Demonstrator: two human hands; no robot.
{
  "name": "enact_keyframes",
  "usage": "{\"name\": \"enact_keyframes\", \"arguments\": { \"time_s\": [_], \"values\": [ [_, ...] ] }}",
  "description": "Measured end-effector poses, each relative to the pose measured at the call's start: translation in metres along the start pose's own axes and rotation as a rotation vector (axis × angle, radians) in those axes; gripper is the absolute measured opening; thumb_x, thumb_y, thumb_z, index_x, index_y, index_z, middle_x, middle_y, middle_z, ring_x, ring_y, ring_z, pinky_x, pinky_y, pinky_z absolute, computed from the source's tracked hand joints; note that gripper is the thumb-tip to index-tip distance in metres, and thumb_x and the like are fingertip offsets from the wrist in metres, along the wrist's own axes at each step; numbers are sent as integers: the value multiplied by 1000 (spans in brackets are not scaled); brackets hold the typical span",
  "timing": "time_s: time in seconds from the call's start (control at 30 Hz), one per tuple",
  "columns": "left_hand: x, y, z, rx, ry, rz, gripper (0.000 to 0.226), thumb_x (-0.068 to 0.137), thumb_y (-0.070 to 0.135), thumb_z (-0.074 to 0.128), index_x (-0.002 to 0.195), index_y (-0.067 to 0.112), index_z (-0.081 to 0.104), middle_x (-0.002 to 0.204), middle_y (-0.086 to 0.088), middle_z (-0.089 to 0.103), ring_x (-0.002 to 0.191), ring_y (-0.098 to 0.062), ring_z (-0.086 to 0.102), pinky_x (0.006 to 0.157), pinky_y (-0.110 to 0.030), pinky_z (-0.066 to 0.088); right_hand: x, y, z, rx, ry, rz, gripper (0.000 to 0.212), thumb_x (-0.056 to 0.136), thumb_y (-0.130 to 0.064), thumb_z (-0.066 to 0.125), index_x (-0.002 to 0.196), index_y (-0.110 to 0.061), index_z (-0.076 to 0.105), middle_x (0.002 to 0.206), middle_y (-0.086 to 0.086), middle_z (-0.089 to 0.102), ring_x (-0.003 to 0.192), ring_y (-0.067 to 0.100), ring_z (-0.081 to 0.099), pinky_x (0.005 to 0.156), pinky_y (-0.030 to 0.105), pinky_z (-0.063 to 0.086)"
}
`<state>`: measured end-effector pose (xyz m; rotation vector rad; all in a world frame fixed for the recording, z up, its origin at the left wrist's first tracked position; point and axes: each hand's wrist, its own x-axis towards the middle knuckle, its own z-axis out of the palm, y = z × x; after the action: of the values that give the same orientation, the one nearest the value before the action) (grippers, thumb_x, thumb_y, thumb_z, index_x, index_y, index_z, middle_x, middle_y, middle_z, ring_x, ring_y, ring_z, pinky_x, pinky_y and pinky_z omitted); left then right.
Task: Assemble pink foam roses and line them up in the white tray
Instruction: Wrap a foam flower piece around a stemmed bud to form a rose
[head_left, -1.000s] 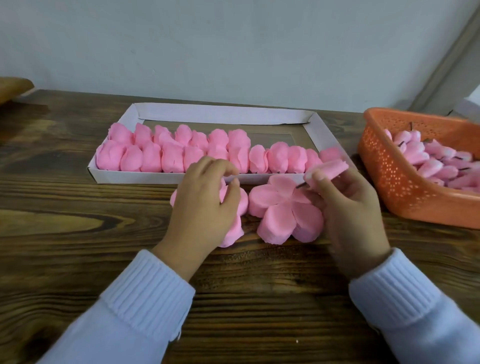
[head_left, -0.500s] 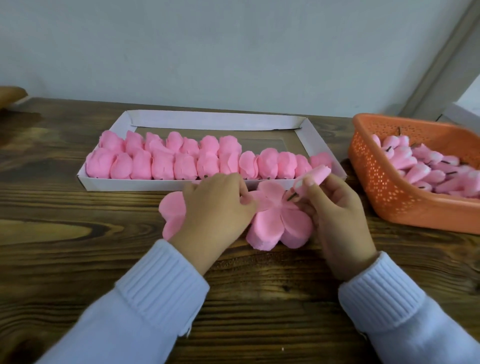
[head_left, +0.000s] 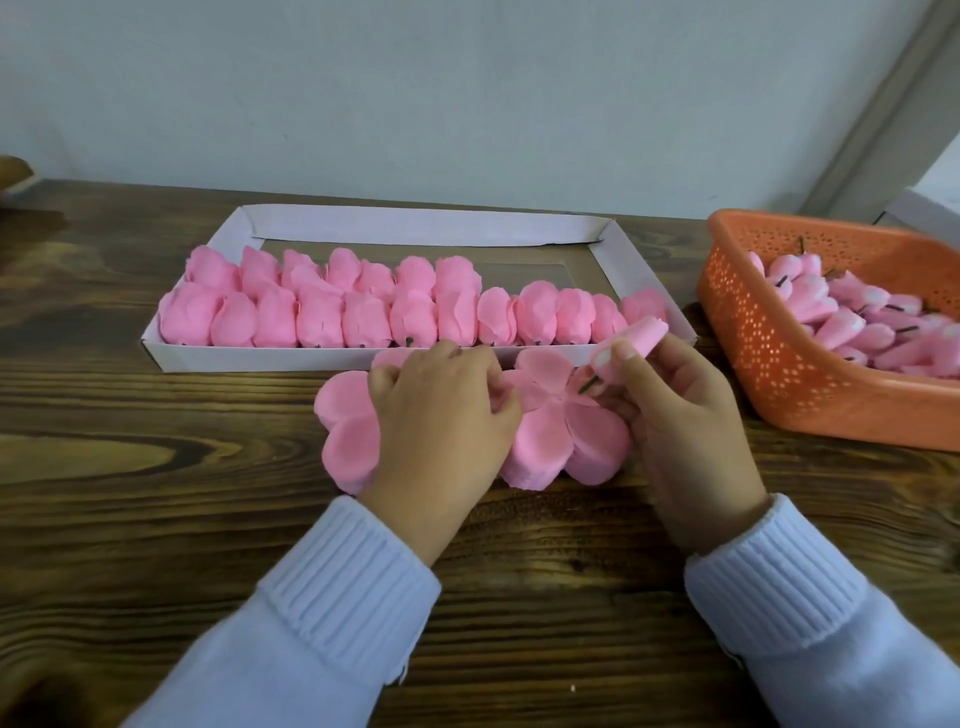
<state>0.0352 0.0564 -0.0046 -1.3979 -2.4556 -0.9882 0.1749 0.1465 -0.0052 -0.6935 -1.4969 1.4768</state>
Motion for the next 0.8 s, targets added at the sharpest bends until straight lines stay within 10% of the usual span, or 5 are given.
{"name": "enact_keyframes", "arguments": {
  "time_s": [0.8],
  "values": [
    [-2, 2, -4, -20, -13, 36, 6, 86, 29, 60, 89, 29, 65, 91, 10, 58, 95, -18, 53, 76, -31, 15, -3, -1, 0, -11, 5, -12, 33, 76, -44, 69, 92, -16, 73, 95, 23, 69, 97, 48, 63, 91, 63, 49]
  ]
}}
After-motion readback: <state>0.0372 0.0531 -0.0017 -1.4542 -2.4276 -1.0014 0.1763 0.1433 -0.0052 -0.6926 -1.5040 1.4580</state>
